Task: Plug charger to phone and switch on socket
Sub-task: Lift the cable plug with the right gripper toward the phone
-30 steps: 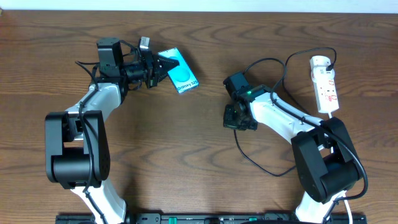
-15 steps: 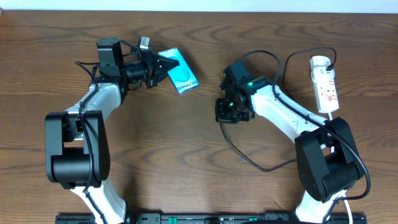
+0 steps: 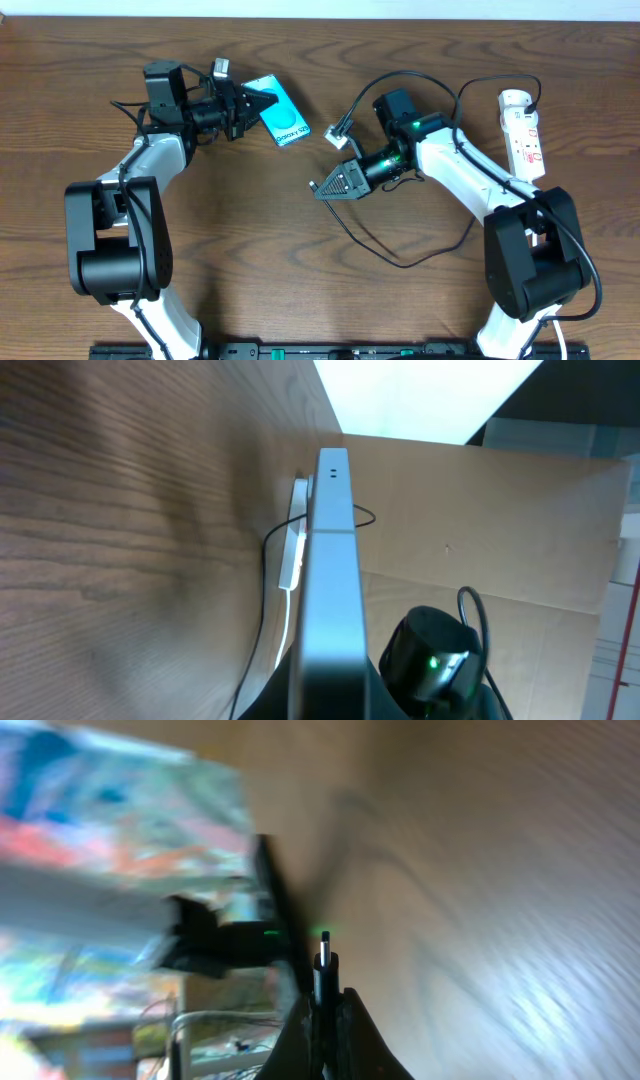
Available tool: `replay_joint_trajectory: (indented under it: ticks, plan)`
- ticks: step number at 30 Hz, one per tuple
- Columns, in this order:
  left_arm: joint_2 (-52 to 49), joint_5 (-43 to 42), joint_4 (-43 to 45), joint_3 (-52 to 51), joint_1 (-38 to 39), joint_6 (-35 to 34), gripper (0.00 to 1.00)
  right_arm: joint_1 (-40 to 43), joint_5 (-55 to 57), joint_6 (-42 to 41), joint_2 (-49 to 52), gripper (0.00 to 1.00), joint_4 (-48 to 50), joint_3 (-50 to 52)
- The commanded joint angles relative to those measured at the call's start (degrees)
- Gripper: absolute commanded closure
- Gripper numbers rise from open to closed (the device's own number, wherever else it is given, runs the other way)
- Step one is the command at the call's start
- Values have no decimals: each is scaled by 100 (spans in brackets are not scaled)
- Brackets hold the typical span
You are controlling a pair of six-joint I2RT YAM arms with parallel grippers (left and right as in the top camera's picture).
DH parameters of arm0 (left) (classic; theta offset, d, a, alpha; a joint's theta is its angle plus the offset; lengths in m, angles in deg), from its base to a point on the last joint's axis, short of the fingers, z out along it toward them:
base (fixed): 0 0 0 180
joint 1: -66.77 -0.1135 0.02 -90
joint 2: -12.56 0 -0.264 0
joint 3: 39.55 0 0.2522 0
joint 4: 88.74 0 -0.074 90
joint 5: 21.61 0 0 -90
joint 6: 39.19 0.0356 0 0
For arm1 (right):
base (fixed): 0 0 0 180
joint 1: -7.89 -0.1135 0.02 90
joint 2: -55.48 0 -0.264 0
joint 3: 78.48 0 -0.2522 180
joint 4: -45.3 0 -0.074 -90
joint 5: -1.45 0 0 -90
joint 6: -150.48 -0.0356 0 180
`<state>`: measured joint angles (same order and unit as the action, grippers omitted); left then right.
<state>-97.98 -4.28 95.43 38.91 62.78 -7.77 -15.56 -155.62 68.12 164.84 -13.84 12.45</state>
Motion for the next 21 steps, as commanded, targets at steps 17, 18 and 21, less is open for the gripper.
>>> replay_joint_trajectory:
  ticks: [17,18,21]
  plan:
    - [-57,-474,1886,24,-35,-1746,93,372,-2004,232,37,99,822,-107]
    - [-57,-498,2332,24,-35,-2079,92,415,-1961,20,37,99,977,-107]
    - [-57,-520,3211,24,-33,-2771,93,487,-1963,-466,37,99,1434,-107]
